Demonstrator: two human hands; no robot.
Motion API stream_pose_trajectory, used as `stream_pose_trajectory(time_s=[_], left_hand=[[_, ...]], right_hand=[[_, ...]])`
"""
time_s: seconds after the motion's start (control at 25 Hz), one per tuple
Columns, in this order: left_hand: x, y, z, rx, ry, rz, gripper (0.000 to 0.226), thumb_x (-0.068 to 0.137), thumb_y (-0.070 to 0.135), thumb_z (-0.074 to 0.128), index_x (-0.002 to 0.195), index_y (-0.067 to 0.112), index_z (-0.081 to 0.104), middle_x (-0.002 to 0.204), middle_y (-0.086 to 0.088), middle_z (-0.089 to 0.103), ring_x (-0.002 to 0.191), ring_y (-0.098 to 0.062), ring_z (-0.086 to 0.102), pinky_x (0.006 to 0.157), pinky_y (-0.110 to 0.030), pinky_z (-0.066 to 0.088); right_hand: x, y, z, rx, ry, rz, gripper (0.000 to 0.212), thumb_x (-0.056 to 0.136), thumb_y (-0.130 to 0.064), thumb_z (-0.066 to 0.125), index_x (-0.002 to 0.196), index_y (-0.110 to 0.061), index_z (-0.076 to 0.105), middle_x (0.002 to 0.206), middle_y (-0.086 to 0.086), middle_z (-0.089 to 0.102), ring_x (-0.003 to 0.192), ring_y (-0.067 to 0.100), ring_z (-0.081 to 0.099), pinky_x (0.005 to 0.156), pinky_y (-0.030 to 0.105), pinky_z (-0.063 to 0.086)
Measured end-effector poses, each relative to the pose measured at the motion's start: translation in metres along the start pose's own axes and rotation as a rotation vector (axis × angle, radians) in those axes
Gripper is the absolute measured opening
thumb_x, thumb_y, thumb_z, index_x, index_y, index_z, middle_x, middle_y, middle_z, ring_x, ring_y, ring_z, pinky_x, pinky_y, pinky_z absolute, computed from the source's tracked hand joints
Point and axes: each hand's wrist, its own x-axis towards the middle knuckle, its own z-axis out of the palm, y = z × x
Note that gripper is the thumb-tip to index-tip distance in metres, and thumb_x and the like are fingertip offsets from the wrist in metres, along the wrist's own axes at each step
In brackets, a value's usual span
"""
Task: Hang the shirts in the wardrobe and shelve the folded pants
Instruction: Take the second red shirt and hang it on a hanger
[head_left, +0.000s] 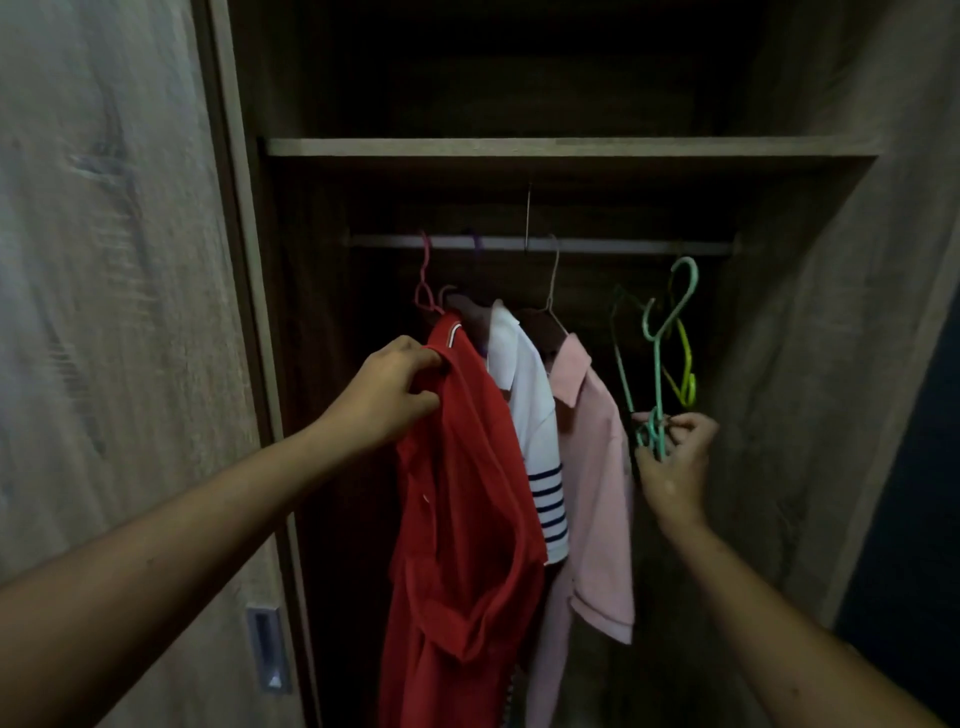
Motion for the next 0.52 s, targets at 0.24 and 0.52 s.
stream_pose_trajectory(time_s=[0.24, 0.52], left_hand=[[-0.002, 0.008, 0.006, -0.039, -0.011, 0.003, 0.042, 0.075, -0.002, 0.063, 0.117, 0.004, 0.064, 0.114, -0.014, 0.058, 0.102, -0.025, 0.058, 0.080, -0.018, 0.036], [-0.006, 0.020, 0.016, 0.002, -0.163, -0.001, 0.052, 0.078, 0.006, 0.067, 0.129, 0.005, 0.056, 0.123, -0.016, 0.053, 0.111, -0.028, 0.052, 0.086, -0.018, 0.033]], right_hand=[[-0.009, -0.002, -0.011, -0.140, -0.017, -0.067, 0.011, 0.092, -0.007, 0.051, 0.098, -0.010, 0.059, 0.088, 0.014, 0.062, 0.079, 0.024, 0.059, 0.074, 0.034, 0.045], [-0.032, -0.110, -0.019, 0.378, -0.050, -0.101, 0.009, 0.093, -0.029, 0.052, 0.095, -0.024, 0.059, 0.069, -0.010, 0.057, 0.056, 0.000, 0.046, 0.044, 0.015, 0.035]])
